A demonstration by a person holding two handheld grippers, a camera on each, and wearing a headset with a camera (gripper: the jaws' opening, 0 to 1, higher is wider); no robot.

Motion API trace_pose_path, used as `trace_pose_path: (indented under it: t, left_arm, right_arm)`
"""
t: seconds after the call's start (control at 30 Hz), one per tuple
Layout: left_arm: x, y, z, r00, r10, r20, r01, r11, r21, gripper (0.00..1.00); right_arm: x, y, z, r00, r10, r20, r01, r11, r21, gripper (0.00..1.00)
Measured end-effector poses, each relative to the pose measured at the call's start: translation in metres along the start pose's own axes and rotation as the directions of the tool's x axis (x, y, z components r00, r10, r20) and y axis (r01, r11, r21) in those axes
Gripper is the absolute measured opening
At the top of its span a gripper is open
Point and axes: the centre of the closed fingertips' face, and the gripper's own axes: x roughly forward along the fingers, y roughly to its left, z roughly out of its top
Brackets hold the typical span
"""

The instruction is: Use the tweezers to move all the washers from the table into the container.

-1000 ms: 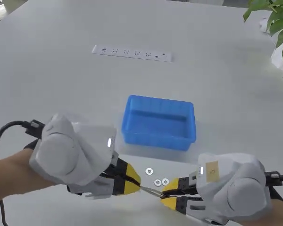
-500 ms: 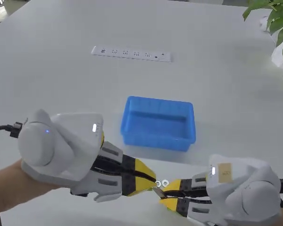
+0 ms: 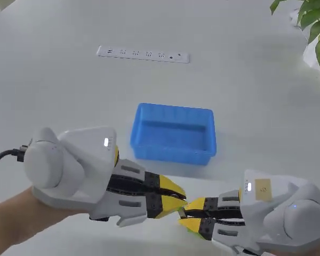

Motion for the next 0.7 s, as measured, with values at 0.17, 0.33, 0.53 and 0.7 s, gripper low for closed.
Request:
trace_pose_path:
  t: [0.17, 0.33, 0.53, 0.7]
  left_arm:
    - [0.006, -0.0026, -0.0119, 0.999, -0.008, -0.044, 0.01, 0.999, 0.04, 0.07]
    - [0.006, -0.004, -0.0107, 0.9988, -0.021, -0.044, 0.023, 0.999, 0.047, 0.07]
    - [0.0059, -0.0031, -0.0106, 0.9981, -0.032, -0.053, 0.035, 0.998, 0.056, 0.06]
    - [0.009, -0.0071, -0.0069, 0.9983, -0.037, -0.044, 0.041, 0.996, 0.076, 0.06]
  right_arm:
    - [0.001, 0.0011, 0.0003, 0.9999, 0.006, 0.011, -0.006, 1.0, -0.003, 0.08]
    - [0.0003, 0.0014, -0.0004, 0.9994, 0.022, 0.027, -0.022, 1.0, 0.007, 0.08]
    - [0.0007, 0.0011, 0.0003, 0.9987, 0.023, 0.045, -0.024, 0.999, 0.032, 0.08]
    - [0.0009, 0.0014, 0.0019, 0.999, 0.018, 0.042, -0.018, 1.0, 0.015, 0.08]
